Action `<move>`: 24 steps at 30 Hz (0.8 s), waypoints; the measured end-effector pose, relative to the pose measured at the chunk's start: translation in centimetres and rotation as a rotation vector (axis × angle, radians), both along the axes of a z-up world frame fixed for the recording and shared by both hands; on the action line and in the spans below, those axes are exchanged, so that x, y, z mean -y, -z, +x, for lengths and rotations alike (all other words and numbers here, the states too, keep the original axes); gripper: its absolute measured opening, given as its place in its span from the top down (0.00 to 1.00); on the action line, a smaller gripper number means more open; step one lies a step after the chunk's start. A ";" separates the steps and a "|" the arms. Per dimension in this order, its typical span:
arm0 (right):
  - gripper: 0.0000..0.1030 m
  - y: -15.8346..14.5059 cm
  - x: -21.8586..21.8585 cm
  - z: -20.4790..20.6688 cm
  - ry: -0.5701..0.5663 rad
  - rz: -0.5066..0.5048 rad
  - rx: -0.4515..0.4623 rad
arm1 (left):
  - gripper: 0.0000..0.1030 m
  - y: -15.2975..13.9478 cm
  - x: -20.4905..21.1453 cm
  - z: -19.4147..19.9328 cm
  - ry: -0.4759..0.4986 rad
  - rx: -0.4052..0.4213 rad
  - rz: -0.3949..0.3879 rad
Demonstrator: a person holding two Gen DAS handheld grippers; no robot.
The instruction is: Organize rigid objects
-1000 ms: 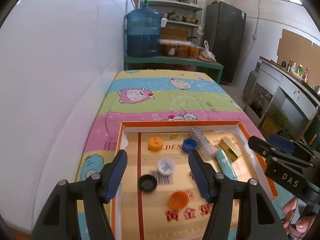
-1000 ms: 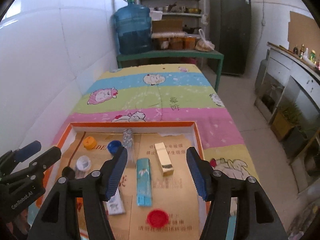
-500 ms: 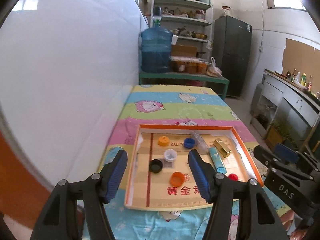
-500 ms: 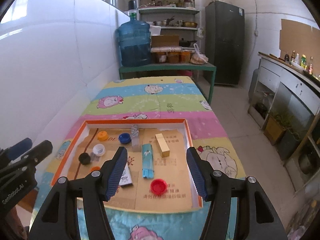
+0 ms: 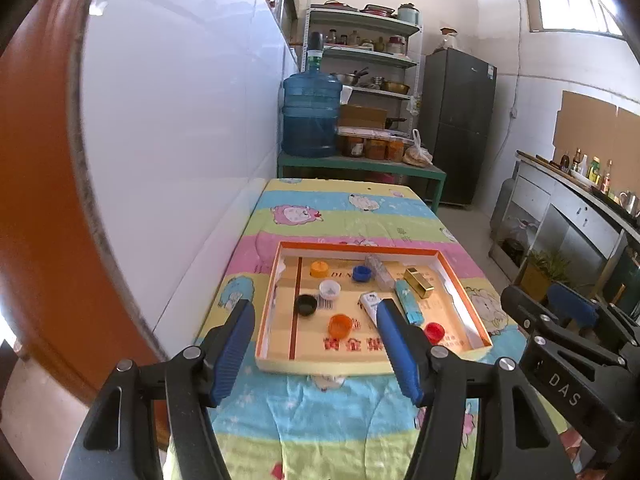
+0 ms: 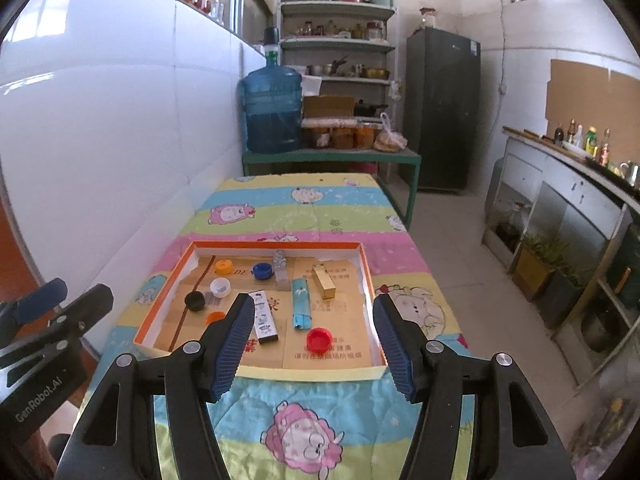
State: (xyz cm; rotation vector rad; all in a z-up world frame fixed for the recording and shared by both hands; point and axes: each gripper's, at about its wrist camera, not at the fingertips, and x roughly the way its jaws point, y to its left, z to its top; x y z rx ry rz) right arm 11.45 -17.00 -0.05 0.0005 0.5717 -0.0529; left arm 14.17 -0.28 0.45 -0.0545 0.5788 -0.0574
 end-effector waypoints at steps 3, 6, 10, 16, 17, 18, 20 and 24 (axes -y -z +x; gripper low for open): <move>0.38 -0.4 -0.5 -1.4 -0.003 0.002 0.008 | 0.39 -0.2 -0.1 -1.1 -0.009 0.002 0.006; 0.38 -0.5 -1.1 -2.5 -0.012 0.005 0.005 | 0.39 -0.4 -0.1 -2.2 -0.006 0.007 0.007; 0.38 -0.5 -1.7 -3.5 -0.027 0.009 -0.003 | 0.39 -0.6 -0.1 -3.0 -0.006 0.003 0.016; 0.38 -0.7 -2.0 -4.5 -0.030 0.006 0.008 | 0.39 -0.7 -0.2 -3.5 0.009 0.001 0.010; 0.38 -0.8 -2.0 -4.5 -0.030 0.007 0.010 | 0.42 -0.7 -0.3 -3.5 0.020 -0.004 -0.002; 0.38 -0.9 -2.0 -4.5 -0.031 0.008 0.012 | 0.42 -0.7 -0.3 -3.6 0.024 -0.011 -0.011; 0.38 -1.0 -1.9 -4.5 -0.033 0.010 0.014 | 0.42 -0.7 -0.5 -3.6 0.020 -0.016 -0.023; 0.38 -1.0 -2.0 -4.6 -0.037 0.010 0.018 | 0.42 -0.8 -0.7 -3.7 0.010 -0.020 -0.027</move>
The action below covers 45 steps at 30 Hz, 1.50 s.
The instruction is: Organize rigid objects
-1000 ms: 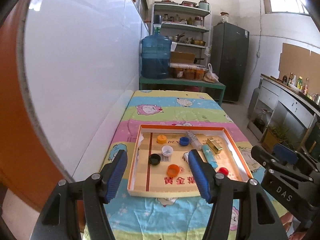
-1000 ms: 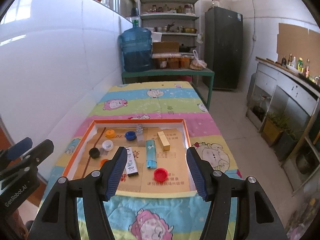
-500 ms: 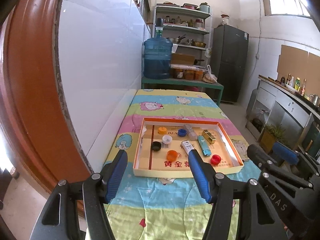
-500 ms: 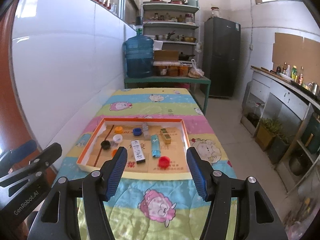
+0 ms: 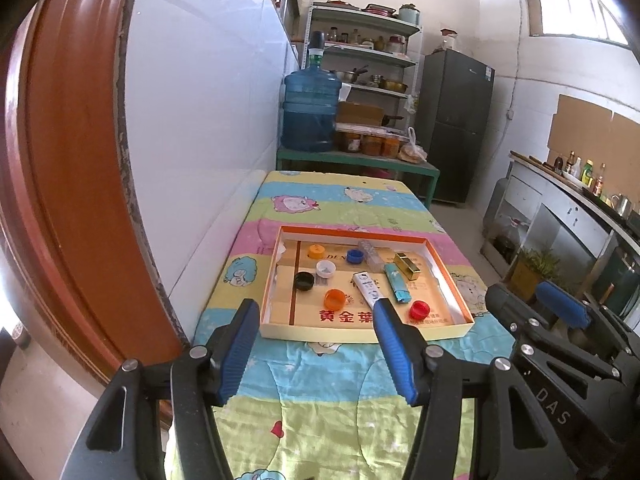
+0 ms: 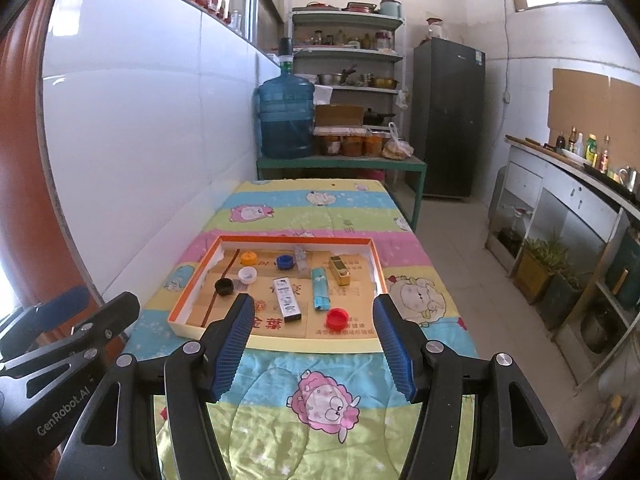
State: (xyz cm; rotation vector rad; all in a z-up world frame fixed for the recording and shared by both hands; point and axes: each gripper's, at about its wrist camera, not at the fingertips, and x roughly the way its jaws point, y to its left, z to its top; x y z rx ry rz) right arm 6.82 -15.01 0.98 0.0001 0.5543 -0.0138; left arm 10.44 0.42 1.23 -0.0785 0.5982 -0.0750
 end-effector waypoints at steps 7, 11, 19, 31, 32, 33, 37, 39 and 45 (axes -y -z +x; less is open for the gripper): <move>0.38 -0.1 -0.3 -0.3 -0.002 -0.006 0.010 | 0.42 -0.2 0.2 -0.5 -0.018 0.014 0.035; 0.38 -0.2 -0.5 -0.4 -0.002 -0.015 0.016 | 0.42 -0.3 0.3 -0.7 -0.018 0.020 0.041; 0.38 -0.1 -0.6 -0.5 -0.001 -0.019 0.019 | 0.43 -0.4 0.3 -0.7 -0.018 0.020 0.042; 0.38 -0.3 -0.6 -0.4 -0.006 -0.017 0.019 | 0.43 -0.4 0.4 -0.8 -0.011 0.019 0.047; 0.38 -0.3 -0.6 -0.4 -0.006 -0.017 0.019 | 0.43 -0.4 0.5 -0.8 -0.009 0.020 0.050; 0.38 -0.2 -0.6 -0.4 -0.005 -0.017 0.018 | 0.43 -0.4 0.5 -0.8 -0.007 0.020 0.052; 0.38 -0.2 -0.6 -0.4 -0.006 -0.016 0.017 | 0.43 -0.3 0.7 -0.8 -0.001 0.020 0.055; 0.38 -0.3 -0.6 -0.5 -0.005 -0.018 0.019 | 0.43 -0.3 0.7 -0.8 0.000 0.020 0.056; 0.38 -0.2 -0.6 -0.4 -0.007 -0.015 0.016 | 0.43 -0.3 0.8 -0.8 0.003 0.017 0.054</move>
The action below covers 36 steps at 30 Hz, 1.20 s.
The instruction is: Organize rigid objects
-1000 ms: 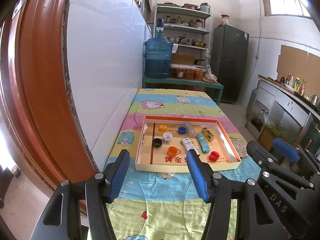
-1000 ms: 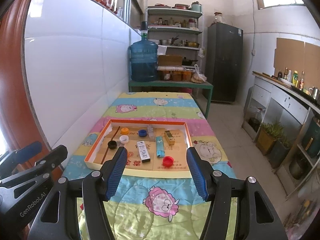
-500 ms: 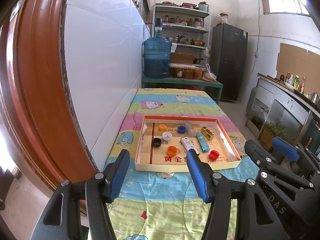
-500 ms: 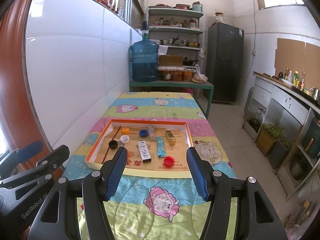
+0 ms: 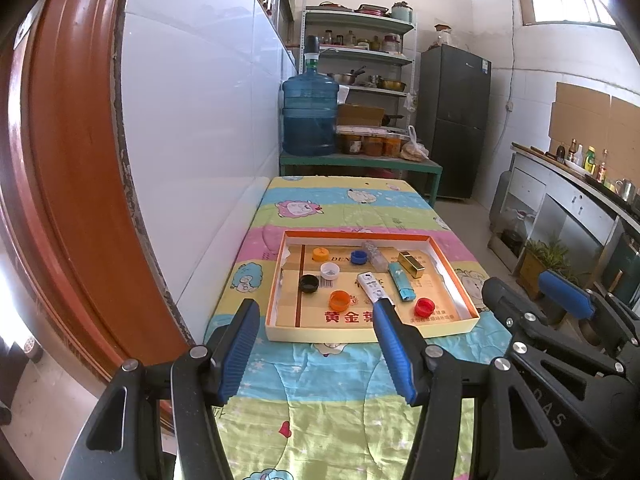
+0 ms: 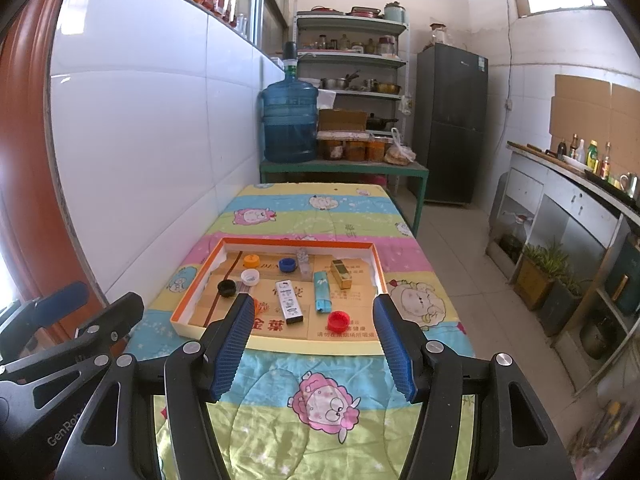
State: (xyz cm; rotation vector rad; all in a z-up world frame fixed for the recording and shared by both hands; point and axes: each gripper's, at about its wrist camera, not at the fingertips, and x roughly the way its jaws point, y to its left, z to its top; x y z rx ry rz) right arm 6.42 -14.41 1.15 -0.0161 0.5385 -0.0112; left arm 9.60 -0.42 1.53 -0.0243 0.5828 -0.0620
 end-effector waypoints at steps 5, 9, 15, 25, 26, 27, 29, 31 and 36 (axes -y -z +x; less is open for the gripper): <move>0.38 0.0 0.0 0.0 0.000 0.001 0.000 | 0.43 0.0 0.0 0.0 0.001 0.000 -0.001; 0.38 0.0 0.0 0.0 -0.001 0.002 -0.001 | 0.43 0.1 0.2 0.1 0.005 -0.002 -0.001; 0.38 0.0 0.0 0.0 0.000 0.001 0.000 | 0.43 0.2 0.3 0.1 0.008 -0.002 -0.002; 0.38 0.2 0.0 0.0 -0.001 0.003 -0.003 | 0.43 0.2 0.3 0.1 0.009 -0.002 -0.003; 0.38 0.1 0.0 0.0 -0.001 0.003 -0.003 | 0.43 0.2 0.3 0.1 0.009 -0.003 -0.002; 0.38 0.1 0.0 0.0 0.000 0.002 -0.002 | 0.43 0.2 0.3 0.0 0.009 -0.003 -0.002; 0.38 0.1 0.0 0.0 -0.001 0.004 -0.004 | 0.43 0.2 0.3 0.0 0.009 -0.003 -0.003; 0.38 0.3 0.1 0.0 -0.001 0.005 -0.005 | 0.43 0.2 0.3 0.0 0.010 -0.003 -0.002; 0.38 0.3 0.1 0.0 0.000 0.004 -0.004 | 0.43 0.2 0.3 0.0 0.011 -0.004 -0.002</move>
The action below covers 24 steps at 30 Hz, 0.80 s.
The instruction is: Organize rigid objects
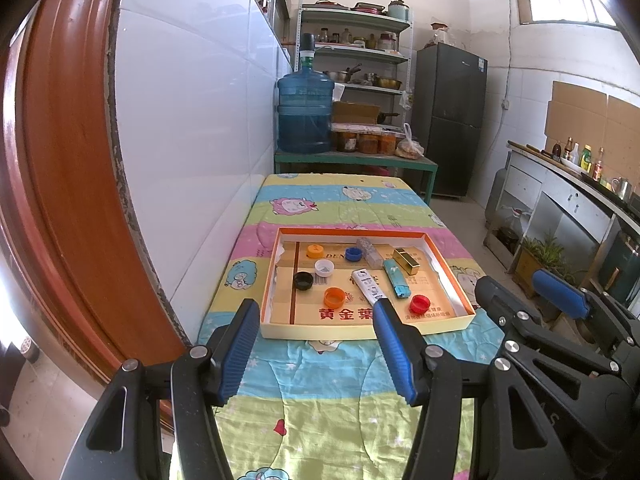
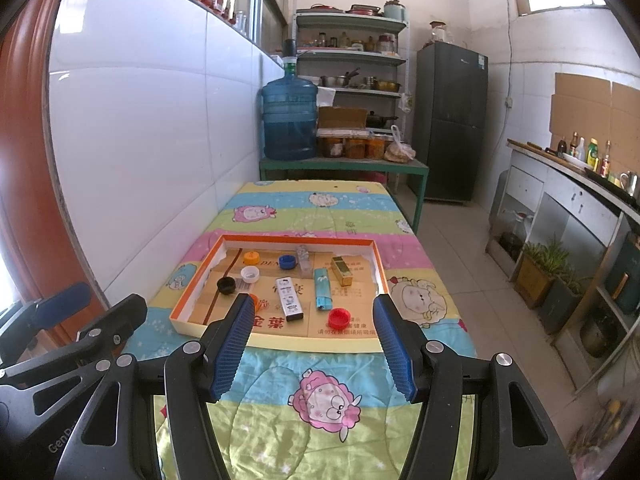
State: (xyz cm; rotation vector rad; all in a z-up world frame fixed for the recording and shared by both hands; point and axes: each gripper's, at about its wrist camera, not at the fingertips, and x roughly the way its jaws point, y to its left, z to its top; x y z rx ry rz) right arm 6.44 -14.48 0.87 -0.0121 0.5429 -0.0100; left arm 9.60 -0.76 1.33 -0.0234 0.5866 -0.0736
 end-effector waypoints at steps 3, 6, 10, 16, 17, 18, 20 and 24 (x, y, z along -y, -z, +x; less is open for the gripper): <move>0.38 0.2 0.1 0.0 0.006 -0.002 0.003 | 0.43 0.0 0.0 0.0 -0.001 0.000 0.000; 0.38 0.3 0.4 -0.1 0.019 -0.008 0.008 | 0.43 0.0 0.0 0.0 -0.001 0.000 -0.001; 0.38 0.2 0.5 -0.2 0.026 -0.011 0.012 | 0.43 0.3 0.1 0.0 0.000 -0.004 -0.004; 0.38 0.2 0.1 -0.3 0.024 -0.023 0.011 | 0.43 0.3 0.2 -0.1 0.000 -0.005 -0.005; 0.38 0.2 0.1 -0.3 0.025 -0.023 0.010 | 0.43 0.3 0.1 -0.1 -0.001 -0.005 -0.005; 0.38 0.2 0.1 -0.3 0.026 -0.023 0.009 | 0.43 0.3 0.2 -0.1 0.000 -0.005 -0.005; 0.38 0.1 0.1 -0.2 0.028 -0.023 0.008 | 0.43 0.3 0.2 -0.1 0.001 -0.005 -0.003; 0.38 0.0 0.2 -0.2 0.029 -0.022 0.008 | 0.43 0.3 0.2 -0.1 0.001 -0.005 -0.004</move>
